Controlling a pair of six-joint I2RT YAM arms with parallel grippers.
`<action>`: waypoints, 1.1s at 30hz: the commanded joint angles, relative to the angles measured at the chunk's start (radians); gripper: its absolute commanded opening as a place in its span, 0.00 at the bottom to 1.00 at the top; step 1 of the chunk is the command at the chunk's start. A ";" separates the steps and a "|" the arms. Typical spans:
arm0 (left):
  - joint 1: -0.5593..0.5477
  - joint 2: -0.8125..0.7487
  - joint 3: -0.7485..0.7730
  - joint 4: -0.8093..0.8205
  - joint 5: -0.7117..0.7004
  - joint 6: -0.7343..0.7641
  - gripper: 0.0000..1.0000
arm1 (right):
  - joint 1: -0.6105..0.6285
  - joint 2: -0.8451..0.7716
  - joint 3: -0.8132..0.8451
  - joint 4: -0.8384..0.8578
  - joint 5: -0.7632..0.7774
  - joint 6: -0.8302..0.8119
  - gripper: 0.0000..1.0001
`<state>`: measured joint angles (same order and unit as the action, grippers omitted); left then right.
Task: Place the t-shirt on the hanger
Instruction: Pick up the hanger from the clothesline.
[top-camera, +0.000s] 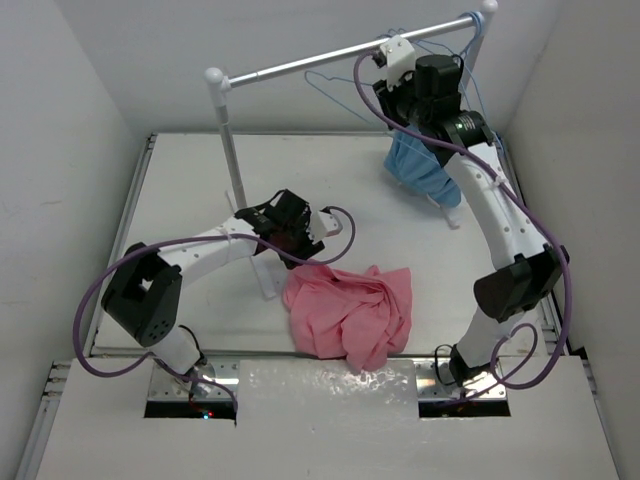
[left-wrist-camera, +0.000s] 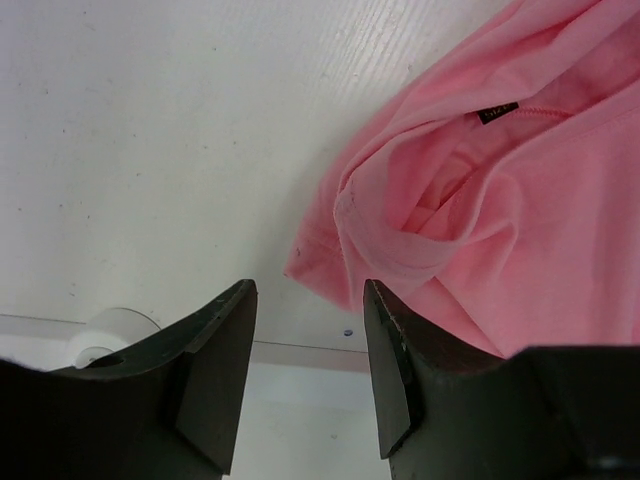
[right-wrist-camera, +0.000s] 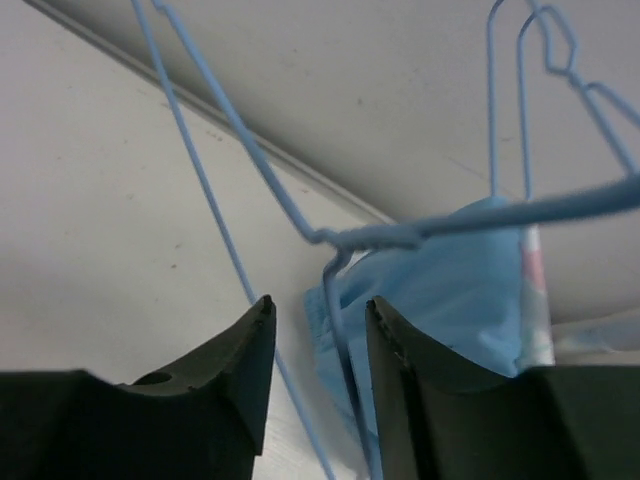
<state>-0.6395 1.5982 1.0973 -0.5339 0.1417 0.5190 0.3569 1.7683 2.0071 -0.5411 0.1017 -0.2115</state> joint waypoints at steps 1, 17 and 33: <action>0.012 -0.052 -0.013 0.034 -0.011 0.015 0.45 | -0.012 -0.069 -0.086 0.072 -0.138 -0.020 0.38; 0.012 -0.110 -0.011 0.026 -0.027 0.018 0.45 | -0.026 -0.256 -0.280 0.254 -0.085 -0.040 0.00; 0.012 -0.075 0.018 -0.017 0.093 0.010 0.45 | 0.056 -0.639 -0.806 0.348 -0.188 0.029 0.00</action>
<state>-0.6392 1.5276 1.0824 -0.5385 0.1570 0.5262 0.3775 1.1843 1.2930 -0.2184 -0.0311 -0.2169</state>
